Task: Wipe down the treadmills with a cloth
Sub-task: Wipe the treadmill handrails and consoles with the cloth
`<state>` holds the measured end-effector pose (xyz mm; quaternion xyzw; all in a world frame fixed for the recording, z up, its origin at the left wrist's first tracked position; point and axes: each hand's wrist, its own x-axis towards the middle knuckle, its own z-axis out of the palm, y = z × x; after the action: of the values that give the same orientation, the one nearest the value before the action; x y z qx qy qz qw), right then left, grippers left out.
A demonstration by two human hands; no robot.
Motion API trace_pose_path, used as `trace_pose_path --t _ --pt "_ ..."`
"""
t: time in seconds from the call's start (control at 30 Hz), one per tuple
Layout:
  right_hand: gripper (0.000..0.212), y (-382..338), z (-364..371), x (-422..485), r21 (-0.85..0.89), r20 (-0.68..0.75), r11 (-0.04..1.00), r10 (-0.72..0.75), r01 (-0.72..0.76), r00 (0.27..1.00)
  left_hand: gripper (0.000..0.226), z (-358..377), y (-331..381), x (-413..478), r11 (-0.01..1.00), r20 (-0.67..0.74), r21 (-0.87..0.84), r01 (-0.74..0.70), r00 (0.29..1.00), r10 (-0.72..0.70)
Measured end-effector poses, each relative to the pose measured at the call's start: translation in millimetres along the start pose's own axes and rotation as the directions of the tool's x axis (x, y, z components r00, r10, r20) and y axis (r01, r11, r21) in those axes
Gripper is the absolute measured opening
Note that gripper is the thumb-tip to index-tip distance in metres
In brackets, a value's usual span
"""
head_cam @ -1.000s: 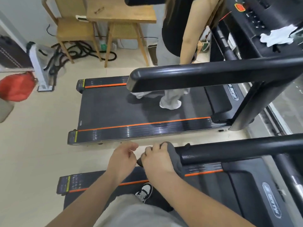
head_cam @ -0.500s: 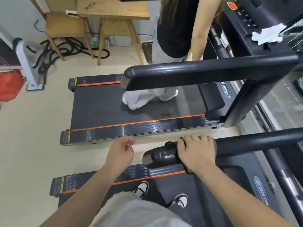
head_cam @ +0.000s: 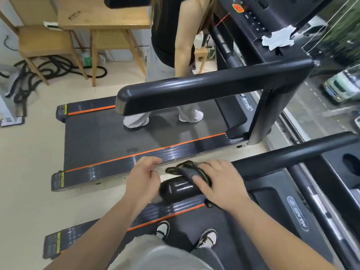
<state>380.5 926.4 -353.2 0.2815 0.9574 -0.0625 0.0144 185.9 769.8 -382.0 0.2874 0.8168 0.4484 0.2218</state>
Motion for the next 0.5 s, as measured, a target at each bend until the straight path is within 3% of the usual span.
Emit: trace_pose_path --t 0.13,0.2,0.3,0.4,0.5 --pt "0.05 90 -5 -9 -0.114 -0.119 0.958 0.249 -0.262 0.961 0.051 19 6 -1 0.995 0.101 0.045 -0.094 0.991 0.089" --pt "0.045 84 3 -8 -0.136 -0.179 0.913 0.359 -0.385 0.916 0.051 22 3 -2 0.991 0.133 0.071 -0.117 0.985 0.107" --pt "0.041 19 4 1 -0.094 -0.187 0.854 0.489 -0.511 0.852 0.051 21 8 0 0.99 0.137 0.104 -0.091 0.988 0.076" --pt "0.041 -62 8 3 0.01 -0.096 0.937 0.349 -0.35 0.932 0.053 17 14 2 0.993 0.057 0.094 -0.069 0.996 0.064" --pt "0.043 -105 14 -4 0.034 0.007 0.997 0.07 -0.07 0.998 0.054 10 14 9 0.998 -0.001 0.059 -0.019 1.0 0.019"
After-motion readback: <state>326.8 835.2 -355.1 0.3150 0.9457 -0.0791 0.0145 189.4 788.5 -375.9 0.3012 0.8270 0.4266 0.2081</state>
